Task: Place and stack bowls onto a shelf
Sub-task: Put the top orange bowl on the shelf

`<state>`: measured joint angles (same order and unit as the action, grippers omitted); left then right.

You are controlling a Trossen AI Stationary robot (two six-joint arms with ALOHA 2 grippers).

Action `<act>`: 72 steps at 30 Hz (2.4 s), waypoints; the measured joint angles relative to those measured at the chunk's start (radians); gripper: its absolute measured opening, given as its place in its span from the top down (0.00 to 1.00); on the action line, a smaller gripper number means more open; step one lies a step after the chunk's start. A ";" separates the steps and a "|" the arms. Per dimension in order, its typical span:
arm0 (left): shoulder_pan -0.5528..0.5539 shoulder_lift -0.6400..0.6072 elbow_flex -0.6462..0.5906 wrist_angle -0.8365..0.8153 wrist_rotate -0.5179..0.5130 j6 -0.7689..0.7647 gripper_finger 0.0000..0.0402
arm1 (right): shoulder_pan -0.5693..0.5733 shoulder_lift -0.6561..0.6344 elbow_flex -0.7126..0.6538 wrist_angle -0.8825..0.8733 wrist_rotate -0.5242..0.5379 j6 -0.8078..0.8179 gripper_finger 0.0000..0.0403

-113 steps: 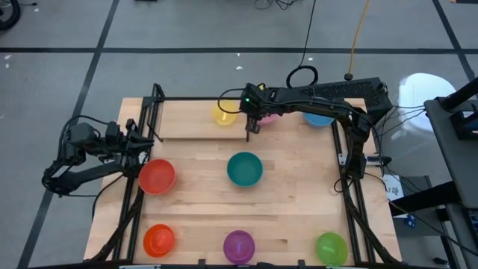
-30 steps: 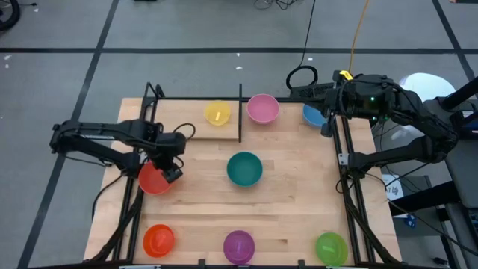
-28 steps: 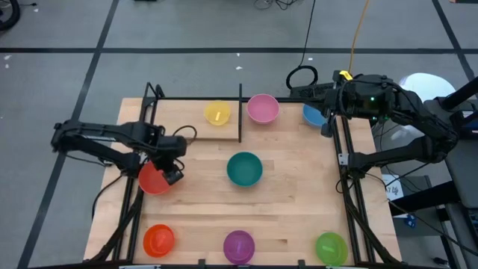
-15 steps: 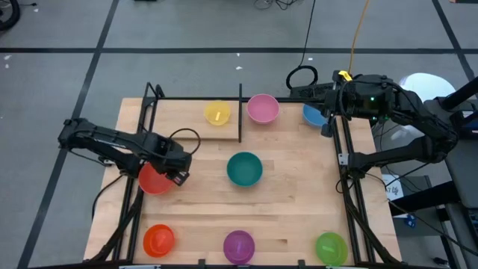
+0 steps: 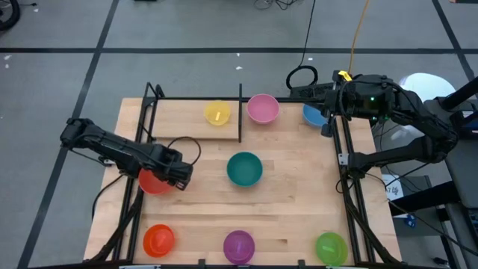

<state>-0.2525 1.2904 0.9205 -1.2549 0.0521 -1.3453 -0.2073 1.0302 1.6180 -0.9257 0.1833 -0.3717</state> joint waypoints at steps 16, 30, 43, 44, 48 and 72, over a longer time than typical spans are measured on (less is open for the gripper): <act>-0.006 0.000 -0.185 0.184 0.039 0.065 0.70 | 0.000 0.000 0.000 0.011 0.003 0.017 1.00; -0.001 -0.003 -0.207 0.250 0.173 0.155 0.98 | 0.000 0.000 0.000 0.039 0.003 0.017 1.00; 0.081 -0.014 0.242 -0.077 0.072 0.308 0.99 | 0.000 0.000 0.000 0.053 0.003 -0.010 1.00; 0.093 -0.014 0.288 -0.105 0.045 0.319 0.99 | 0.000 0.000 0.000 0.053 0.003 -0.012 1.00; 0.162 -0.015 0.441 -0.203 -0.068 0.382 0.99 | 0.000 0.000 0.000 0.053 0.003 -0.014 1.00; 0.828 0.211 0.536 -0.160 -0.116 1.168 0.99 | 0.000 0.000 0.000 0.053 0.003 0.008 1.00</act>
<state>0.5754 1.5015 1.4567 -1.4154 -0.0637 -0.1772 -0.2073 1.0306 1.6180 -0.8726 0.1867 -0.3638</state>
